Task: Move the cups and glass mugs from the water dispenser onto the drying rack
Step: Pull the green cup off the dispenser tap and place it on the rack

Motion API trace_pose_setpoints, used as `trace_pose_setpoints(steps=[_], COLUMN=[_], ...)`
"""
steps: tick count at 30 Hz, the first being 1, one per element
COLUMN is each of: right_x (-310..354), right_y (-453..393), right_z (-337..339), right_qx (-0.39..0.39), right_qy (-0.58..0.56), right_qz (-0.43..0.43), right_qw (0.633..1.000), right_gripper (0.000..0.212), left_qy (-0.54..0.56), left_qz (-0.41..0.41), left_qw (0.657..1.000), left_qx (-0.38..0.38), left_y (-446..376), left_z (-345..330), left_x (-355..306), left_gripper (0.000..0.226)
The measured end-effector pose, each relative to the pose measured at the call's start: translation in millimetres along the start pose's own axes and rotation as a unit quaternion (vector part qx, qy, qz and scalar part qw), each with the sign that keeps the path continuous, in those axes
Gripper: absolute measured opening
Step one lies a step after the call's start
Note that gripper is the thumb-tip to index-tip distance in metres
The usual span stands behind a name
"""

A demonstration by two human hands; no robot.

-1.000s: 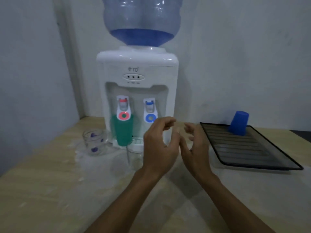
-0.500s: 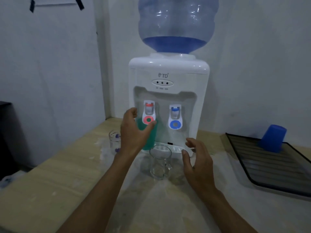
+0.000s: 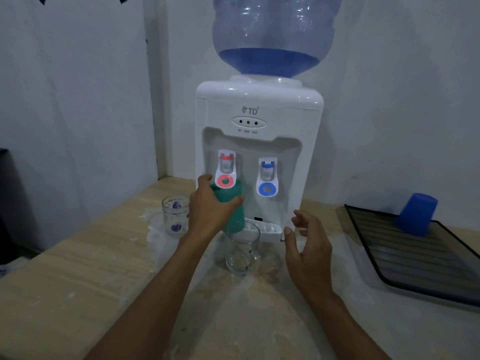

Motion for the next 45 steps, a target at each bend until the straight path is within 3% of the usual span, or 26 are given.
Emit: trace_pose_setpoints(steps=[7, 12, 21, 26, 36, 40, 45], right_x=[-0.1, -1.1, 7.4, 8.5, 6.7, 0.1, -7.6], right_y=[0.2, 1.2, -0.2, -8.4, -11.2, -13.8, -23.9], right_z=[-0.6, -3.4, -9.1, -10.2, -6.7, -5.1, 8.8], right_qx=[0.023, 0.073, 0.154, 0.136, 0.101, 0.123, 0.117], right_qy=[-0.002, -0.022, -0.105, -0.169, -0.172, -0.185, -0.233], right_qz=[-0.011, -0.046, -0.113, -0.194, -0.248, -0.26, -0.275], right_qw=[1.0, 0.996, 0.976, 0.957, 0.948, 0.94, 0.925], right_gripper=[0.042, 0.046, 0.05, 0.063, 0.073, 0.064, 0.053], left_qy=[0.186, 0.224, 0.207, 0.224, 0.297, 0.316, 0.234], left_qz=[0.164, 0.199, 0.19, 0.207, 0.247, 0.263, 0.213], left_qw=[0.966, 0.948, 0.946, 0.937, 0.899, 0.885, 0.914], left_qx=[0.071, 0.11, 0.161, 0.172, 0.205, 0.216, 0.252], left_y=[8.9, 11.9, 17.9, 19.6, 33.3, 38.2, 25.2], left_z=[-7.4, -13.0, -23.2, -22.0, -23.2, -21.5, -11.6], left_x=[0.6, 6.1, 4.5, 5.1, -2.8, -8.4, -10.5], left_gripper=[0.078, 0.062, 0.065, 0.057, 0.044, 0.029, 0.046])
Point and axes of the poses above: each hand's wrist, its own y-axis away from the middle knuckle, its own z-axis out of the back of the hand, x = y × z, the point moved 2 cm from there along -y, towards the middle knuckle, and after that the axes turned 12 degrees about -z, right-handed, at the moved point
